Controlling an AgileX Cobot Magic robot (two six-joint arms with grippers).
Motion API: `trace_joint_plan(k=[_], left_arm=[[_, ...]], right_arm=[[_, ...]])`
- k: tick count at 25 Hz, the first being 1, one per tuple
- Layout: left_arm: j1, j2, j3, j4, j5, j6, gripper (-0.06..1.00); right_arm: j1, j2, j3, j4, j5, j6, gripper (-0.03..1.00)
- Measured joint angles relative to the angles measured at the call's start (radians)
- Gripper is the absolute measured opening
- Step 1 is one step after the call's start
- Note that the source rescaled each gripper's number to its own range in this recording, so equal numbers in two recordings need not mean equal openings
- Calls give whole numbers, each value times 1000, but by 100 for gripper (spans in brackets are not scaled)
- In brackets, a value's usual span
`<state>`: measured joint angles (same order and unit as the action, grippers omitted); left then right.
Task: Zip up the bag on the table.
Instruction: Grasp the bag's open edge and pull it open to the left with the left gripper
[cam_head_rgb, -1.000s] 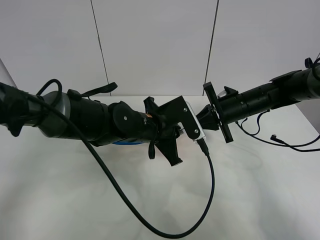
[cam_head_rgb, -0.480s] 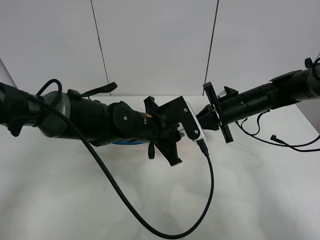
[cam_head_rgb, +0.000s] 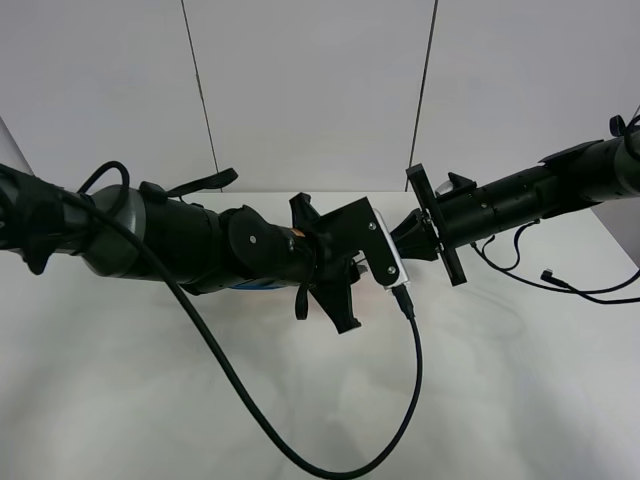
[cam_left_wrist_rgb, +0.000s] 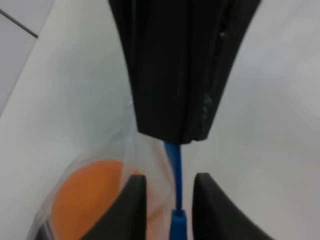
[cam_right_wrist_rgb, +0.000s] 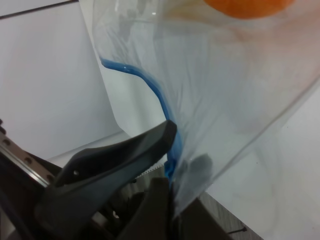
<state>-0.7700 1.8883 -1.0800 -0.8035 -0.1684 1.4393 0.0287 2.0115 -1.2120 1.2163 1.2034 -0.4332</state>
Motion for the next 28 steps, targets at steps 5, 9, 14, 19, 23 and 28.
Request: trace_joint_plan(k=[5, 9, 14, 19, 23, 28], left_arm=[[0, 0, 0, 26, -1, 22, 0], [0, 0, 0, 32, -1, 51, 0], [6, 0, 0, 35, -18, 89, 0], [55, 0, 14, 39, -17, 105, 0], [113, 0, 59, 40, -22, 130, 0], [157, -1, 100, 40, -55, 169, 0]], right_arm=[[0, 0, 0, 1, 0, 0, 0], [0, 0, 0, 2, 0, 0, 0], [0, 0, 0, 8, -2, 0, 0], [1, 0, 0, 19, -22, 0, 0], [3, 0, 0, 19, -23, 0, 0], [3, 0, 0, 19, -23, 0, 0]])
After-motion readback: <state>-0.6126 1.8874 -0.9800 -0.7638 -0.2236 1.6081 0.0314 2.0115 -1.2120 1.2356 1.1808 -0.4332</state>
